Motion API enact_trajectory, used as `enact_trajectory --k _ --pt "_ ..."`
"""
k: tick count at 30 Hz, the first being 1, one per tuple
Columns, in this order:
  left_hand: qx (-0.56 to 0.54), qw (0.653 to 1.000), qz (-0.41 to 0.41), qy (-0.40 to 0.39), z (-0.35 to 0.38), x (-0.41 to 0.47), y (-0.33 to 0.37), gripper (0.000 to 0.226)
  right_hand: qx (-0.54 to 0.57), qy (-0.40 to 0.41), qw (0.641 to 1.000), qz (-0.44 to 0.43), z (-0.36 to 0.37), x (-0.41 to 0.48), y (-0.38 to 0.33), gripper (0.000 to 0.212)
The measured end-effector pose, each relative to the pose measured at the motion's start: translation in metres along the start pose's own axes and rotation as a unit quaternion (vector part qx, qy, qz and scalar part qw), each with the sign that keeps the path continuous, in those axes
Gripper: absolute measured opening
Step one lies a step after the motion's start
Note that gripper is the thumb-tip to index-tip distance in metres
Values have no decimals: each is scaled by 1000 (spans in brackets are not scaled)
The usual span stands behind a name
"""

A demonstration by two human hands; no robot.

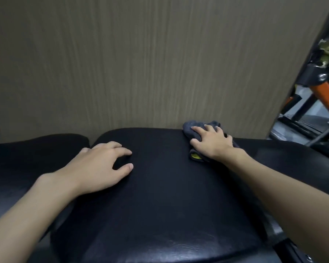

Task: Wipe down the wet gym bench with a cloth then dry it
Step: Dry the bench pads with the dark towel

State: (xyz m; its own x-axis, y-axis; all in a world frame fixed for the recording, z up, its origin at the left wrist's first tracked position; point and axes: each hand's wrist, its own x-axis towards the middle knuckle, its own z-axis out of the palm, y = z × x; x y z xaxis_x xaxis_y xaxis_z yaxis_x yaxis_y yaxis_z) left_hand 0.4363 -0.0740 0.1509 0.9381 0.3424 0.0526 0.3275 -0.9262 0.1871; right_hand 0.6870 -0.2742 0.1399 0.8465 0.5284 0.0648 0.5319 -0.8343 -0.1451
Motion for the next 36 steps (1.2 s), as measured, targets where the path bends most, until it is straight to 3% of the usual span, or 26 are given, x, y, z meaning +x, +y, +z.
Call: enact_trajectory --k 12,18,23,27,29,32,36 --pt "-123 989 -8 77 8 -20 -73 43 15 -22 991 -130 29 12 -180 57" --pt "-141 987 -33 70 2 -14 -83 15 24 -25 984 -174 35 -7 -222 53" --pt "-172 980 -51 83 0 -11 -83 11 31 -84 976 -200 23 -39 -232 57" --pt "-180 975 -39 122 4 -23 -79 18 18 -26 972 -232 26 -51 -235 60" --pt "-180 974 -42 127 3 -33 -76 22 32 -36 974 -222 31 -53 -233 60" --pt "-157 981 -33 110 5 -47 -63 20 43 -26 972 -231 31 -61 -214 57" --pt "-77 996 -31 39 15 -62 -25 40 54 -12 975 -214 24 -78 -158 55"
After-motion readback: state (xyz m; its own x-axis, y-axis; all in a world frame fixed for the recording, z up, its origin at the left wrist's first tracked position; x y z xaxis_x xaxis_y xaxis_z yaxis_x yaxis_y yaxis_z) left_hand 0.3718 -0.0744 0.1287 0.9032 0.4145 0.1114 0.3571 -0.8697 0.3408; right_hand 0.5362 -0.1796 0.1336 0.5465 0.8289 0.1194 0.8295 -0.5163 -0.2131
